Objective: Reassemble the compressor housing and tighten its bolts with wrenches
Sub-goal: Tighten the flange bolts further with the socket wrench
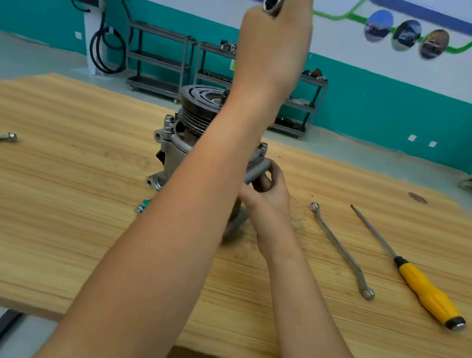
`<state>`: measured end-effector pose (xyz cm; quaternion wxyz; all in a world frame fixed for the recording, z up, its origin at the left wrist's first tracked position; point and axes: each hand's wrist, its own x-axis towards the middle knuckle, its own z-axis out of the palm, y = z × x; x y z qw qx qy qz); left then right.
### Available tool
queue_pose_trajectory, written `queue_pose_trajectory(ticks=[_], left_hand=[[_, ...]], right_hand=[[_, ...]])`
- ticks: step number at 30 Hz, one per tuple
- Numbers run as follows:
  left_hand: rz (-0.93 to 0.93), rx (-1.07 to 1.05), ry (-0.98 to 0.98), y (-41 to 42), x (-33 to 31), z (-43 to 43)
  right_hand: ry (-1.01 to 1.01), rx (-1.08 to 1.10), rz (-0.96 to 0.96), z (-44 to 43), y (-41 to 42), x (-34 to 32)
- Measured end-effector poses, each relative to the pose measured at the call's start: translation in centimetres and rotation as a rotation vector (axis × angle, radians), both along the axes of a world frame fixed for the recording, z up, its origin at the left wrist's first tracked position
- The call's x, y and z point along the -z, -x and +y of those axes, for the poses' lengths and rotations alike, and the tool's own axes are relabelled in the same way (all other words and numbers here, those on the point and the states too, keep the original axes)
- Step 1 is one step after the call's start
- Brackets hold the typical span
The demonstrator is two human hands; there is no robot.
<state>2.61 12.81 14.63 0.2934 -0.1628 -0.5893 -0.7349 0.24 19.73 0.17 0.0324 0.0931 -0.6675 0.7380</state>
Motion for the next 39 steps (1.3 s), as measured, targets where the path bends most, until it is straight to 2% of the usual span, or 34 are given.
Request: queue_pose_trajectory(ticks=[3,11,14,16,18,20,22,24,29,33,36,39], left_hand=[[-0.120,0.224,-0.013,1.0,-0.2,-2.1],[-0.104,0.492,0.157,2.1,-0.2,-3.3],[-0.093,0.535,0.174,2.1,-0.2,-3.5],[-0.077,0.538,0.189,2.0,-0.2,-3.5],[-0.073,0.545,0.174,1.9,-0.2,-3.4],[-0.078,0.555,0.108,1.7,-0.2,-3.3],[-0.077,0.506,0.012,1.4,0.1,-3.0],[-0.052,0.372,-0.079,1.0,0.5,-2.6],[0.004,-0.056,-0.196,0.0,0.8,-1.0],[0.021,-0.275,-0.231,-0.4,1.0,-0.3],[0.034,-0.380,-0.166,-0.5,1.2,0.9],[0.044,-0.435,-0.204,0.1,0.9,1.7]], right_hand=[[0.041,0.001,0.024,-0.2,-0.2,-0.1],[0.063,0.010,0.018,-0.4,-0.2,-0.1],[-0.086,-0.041,0.012,0.5,-0.1,-0.7],[-0.340,-0.032,0.016,1.1,-0.4,-1.8],[-0.477,0.128,0.119,1.4,-0.9,-3.0],[-0.391,0.279,0.390,1.2,-1.7,-4.5],[-0.403,0.257,0.551,0.6,-2.2,-5.6],[-0.464,0.204,0.581,-0.2,-2.4,-6.1],[-0.547,0.234,0.626,-0.8,-2.3,-6.5],[-0.541,0.348,0.725,-1.7,-2.7,-6.2],[-0.509,0.442,0.666,-1.9,-2.5,-5.3],[-0.482,0.435,0.577,-2.0,-2.1,-4.7]])
